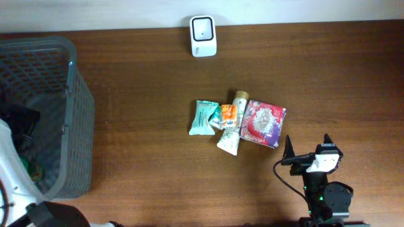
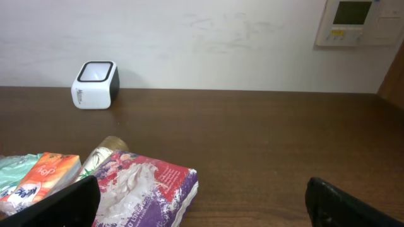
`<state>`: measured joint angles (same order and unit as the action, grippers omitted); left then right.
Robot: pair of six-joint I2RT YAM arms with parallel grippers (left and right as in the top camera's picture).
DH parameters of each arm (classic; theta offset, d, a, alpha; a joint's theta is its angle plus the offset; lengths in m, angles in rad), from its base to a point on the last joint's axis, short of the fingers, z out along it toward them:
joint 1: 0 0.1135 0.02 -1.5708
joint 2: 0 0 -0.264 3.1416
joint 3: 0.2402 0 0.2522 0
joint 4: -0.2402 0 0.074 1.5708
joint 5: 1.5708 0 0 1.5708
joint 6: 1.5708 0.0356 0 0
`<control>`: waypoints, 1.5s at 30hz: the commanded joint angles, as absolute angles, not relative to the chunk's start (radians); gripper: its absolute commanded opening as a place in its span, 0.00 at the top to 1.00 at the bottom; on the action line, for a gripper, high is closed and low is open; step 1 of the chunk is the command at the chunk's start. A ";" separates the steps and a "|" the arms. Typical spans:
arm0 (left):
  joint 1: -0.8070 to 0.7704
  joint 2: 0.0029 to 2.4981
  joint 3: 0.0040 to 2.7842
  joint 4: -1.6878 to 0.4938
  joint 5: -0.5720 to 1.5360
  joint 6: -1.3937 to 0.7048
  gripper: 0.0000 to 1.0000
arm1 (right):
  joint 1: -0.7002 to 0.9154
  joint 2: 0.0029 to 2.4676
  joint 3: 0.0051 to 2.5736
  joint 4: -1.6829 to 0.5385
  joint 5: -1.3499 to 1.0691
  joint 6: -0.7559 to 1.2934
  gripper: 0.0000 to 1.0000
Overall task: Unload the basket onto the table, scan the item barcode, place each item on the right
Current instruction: 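Move the left gripper into the basket toward the green-capped jar, then grasp the green-capped jar with the left gripper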
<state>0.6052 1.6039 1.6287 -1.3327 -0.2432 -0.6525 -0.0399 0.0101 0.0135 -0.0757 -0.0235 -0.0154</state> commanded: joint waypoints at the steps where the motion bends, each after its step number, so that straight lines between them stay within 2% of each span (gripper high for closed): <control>1: 0.611 1.599 1.526 -1.255 -0.268 -0.666 0.01 | -0.046 0.004 0.006 -0.079 -0.022 -0.019 0.01; 10: 0.635 1.623 1.440 -1.079 -0.304 -0.666 0.01 | -0.046 0.004 0.006 -0.079 -0.022 -0.019 0.01; 33: 0.824 1.845 1.439 -1.122 -0.289 -0.734 0.01 | -0.046 0.004 0.006 -0.079 -0.022 -0.019 0.02; 42: 0.836 1.899 1.439 -1.050 -0.285 -0.732 0.01 | -0.046 0.004 0.006 -0.079 -0.022 -0.019 0.01; 45: 0.836 1.899 1.439 -0.990 -0.287 -0.676 0.04 | -0.046 0.004 0.006 -0.079 -0.022 -0.019 0.01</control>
<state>0.8207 1.8866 1.4422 -1.0302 -0.2810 -0.7189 -0.0399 0.0101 0.0135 -0.0761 -0.0235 -0.0158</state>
